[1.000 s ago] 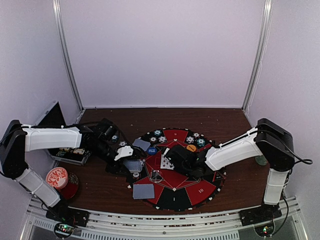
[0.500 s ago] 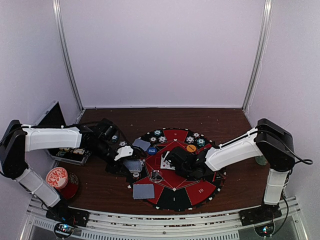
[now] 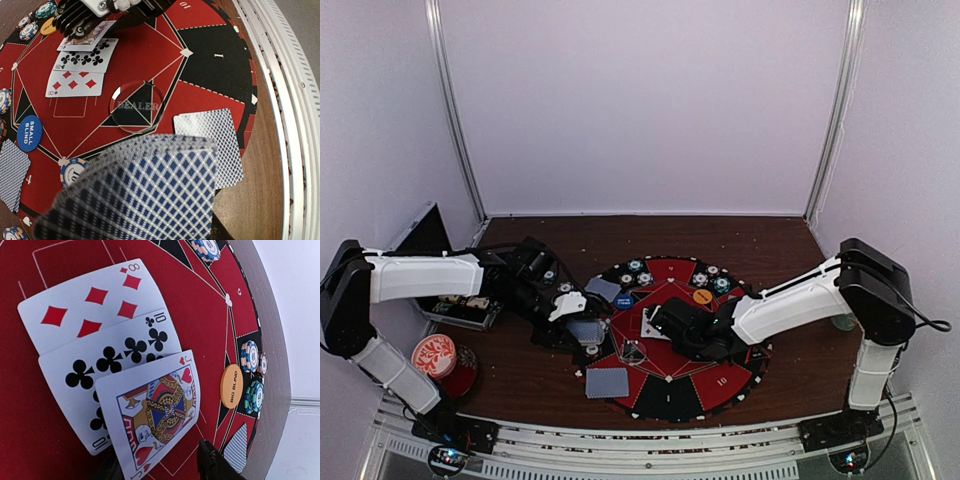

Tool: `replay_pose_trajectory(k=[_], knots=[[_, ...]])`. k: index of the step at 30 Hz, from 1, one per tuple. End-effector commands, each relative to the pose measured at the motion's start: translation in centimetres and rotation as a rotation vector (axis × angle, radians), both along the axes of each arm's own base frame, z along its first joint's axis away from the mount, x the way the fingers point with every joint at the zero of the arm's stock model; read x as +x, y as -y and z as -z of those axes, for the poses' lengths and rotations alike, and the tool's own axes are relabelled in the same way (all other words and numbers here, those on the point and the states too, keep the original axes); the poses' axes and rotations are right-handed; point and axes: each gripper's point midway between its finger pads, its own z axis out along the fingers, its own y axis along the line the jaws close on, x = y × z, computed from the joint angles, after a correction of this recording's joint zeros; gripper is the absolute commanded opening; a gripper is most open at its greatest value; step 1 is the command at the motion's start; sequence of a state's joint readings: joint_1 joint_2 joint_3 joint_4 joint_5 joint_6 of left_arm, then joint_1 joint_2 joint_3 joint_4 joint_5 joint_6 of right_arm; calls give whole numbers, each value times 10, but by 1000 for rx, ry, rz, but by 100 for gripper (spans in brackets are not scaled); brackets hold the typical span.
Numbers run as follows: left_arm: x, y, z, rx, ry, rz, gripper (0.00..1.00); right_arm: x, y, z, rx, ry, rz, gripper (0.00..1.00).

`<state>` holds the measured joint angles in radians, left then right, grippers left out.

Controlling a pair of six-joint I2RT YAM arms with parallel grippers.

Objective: Distribute texas hold em gaming equipment
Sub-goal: Flop the poker card in the community card area.

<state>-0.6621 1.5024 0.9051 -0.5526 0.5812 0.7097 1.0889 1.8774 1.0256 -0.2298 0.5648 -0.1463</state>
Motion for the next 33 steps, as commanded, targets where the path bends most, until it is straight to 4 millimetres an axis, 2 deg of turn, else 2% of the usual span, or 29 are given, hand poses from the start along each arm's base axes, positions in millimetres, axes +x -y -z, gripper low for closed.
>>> replay_pose_trajectory(k=[1,15,27,33], knots=[[-3,4,-9,-31,8,24,39,-4,10,-11,-7,12,33,47],[-3,4,-8,-28,6,24,39,-9,26,-16,-31,23,93,49],[-2,4,-7,-25,3,21,39,-17,21,-18,4,12,85,54],[-2,4,-6,-24,3,21,39,-22,15,-19,30,-8,72,60]])
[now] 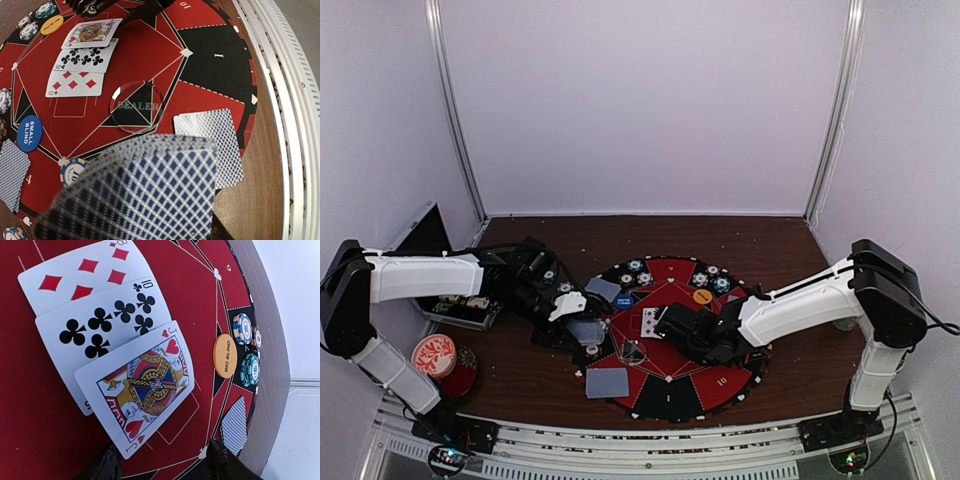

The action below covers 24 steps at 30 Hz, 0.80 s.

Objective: Distribute texas hold em gaming equipment
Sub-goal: Flop the poker card in the community card area.

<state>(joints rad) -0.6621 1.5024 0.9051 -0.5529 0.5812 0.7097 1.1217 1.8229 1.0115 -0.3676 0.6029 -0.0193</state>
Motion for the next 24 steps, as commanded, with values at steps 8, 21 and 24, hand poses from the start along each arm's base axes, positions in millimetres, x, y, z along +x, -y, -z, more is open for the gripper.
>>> replay_pose_trajectory(k=[8,21,24], knots=[[-3,4,-7,-24,3,22,39,-9,8,-36,121,16,95,68],[-3,4,-10,-33,11,21,39,-28,42,-41,569,-116,355,96],[-3,4,-10,-32,10,20,39,-30,60,-30,598,-139,404,100]])
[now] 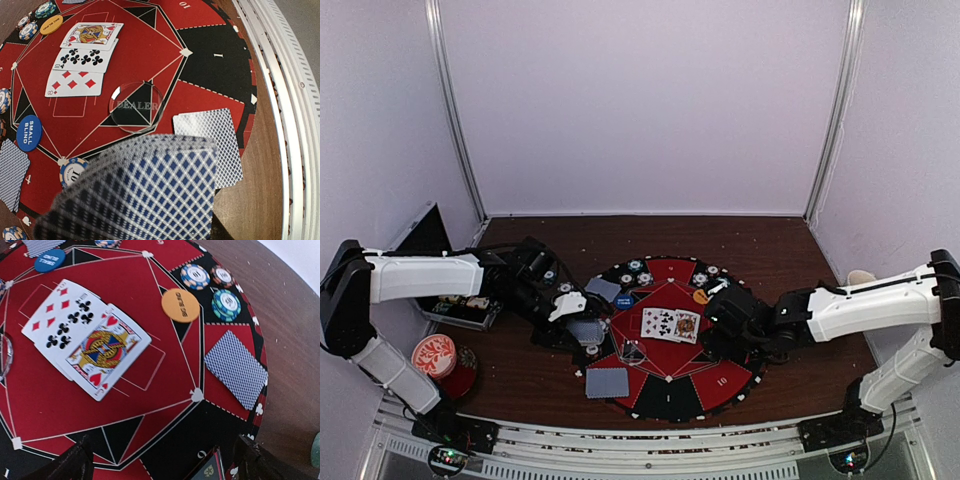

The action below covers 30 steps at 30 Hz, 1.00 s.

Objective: Distribute texas hold em gaming equipment
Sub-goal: Flop the poker card in the community card area, then move the all-in button to the small blind area.

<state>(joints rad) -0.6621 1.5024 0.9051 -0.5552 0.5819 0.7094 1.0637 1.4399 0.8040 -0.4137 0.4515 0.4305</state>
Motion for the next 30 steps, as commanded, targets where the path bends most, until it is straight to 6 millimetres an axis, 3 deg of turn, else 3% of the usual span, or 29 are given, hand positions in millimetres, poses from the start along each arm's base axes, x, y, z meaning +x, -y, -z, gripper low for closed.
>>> replay_pose_trajectory(k=[1,7,16,30], knots=[[-2,4,-10,-31,13,20,39,-5,18,16,120,-69,92,100],[-2,4,-9,-31,12,21,39,-7,49,32,148,-106,160,100],[-3,4,-11,-36,16,22,39,-3,66,48,135,-155,248,99],[-4,4,-13,-41,17,25,39,-30,77,65,169,-242,291,100]])
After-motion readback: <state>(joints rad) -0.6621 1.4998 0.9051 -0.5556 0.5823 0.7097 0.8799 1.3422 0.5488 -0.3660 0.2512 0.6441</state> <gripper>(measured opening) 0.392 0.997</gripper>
